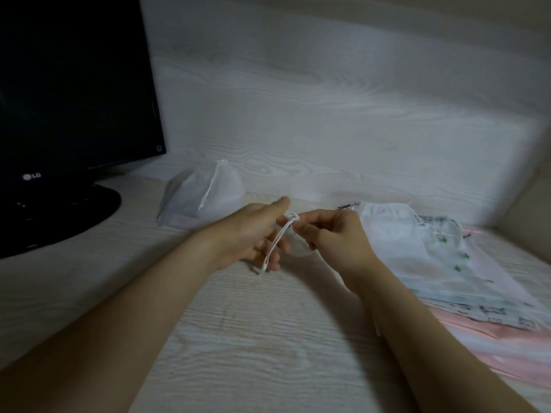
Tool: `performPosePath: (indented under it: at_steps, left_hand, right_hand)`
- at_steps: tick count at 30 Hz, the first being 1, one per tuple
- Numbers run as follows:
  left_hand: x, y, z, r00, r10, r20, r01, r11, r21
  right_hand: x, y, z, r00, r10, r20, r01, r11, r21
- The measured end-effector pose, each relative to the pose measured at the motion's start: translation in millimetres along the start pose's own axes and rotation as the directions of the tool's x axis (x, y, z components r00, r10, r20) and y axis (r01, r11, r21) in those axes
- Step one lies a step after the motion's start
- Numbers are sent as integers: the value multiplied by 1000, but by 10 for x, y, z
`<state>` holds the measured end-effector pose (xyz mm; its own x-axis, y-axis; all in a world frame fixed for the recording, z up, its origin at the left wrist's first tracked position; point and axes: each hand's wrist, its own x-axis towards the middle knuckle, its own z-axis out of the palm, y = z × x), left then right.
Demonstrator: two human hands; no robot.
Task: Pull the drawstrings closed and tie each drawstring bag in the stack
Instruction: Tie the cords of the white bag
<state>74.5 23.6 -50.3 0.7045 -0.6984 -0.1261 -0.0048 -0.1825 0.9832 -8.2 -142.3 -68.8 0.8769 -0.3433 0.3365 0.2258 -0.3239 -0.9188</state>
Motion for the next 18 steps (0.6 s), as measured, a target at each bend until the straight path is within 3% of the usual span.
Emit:
performPosePath:
  at_steps: [4, 7, 11, 14, 18]
  left_hand:
    - [64, -42, 5, 997, 64, -53, -63, 998, 17]
    - [95, -47, -30, 979, 107, -175, -70, 976, 207]
    - [104, -49, -71, 900, 279, -335, -96, 877, 471]
    - [120, -106, -124, 846, 369, -385, -95, 815, 572]
    - [160, -164, -144, 826, 415, -382, -137, 805, 578]
  right_hand:
    - [4, 12, 7, 1000, 2, -3, -2, 999, -46]
    - [-10, 3, 14, 1000, -23, 18, 25, 996, -87]
    - [-16, -15, 23, 999, -47, 18, 49, 990, -133]
    - [10, 4, 14, 999, -50, -14, 45, 968, -245]
    - [23, 32, 1, 991, -127, -39, 95, 880, -466]
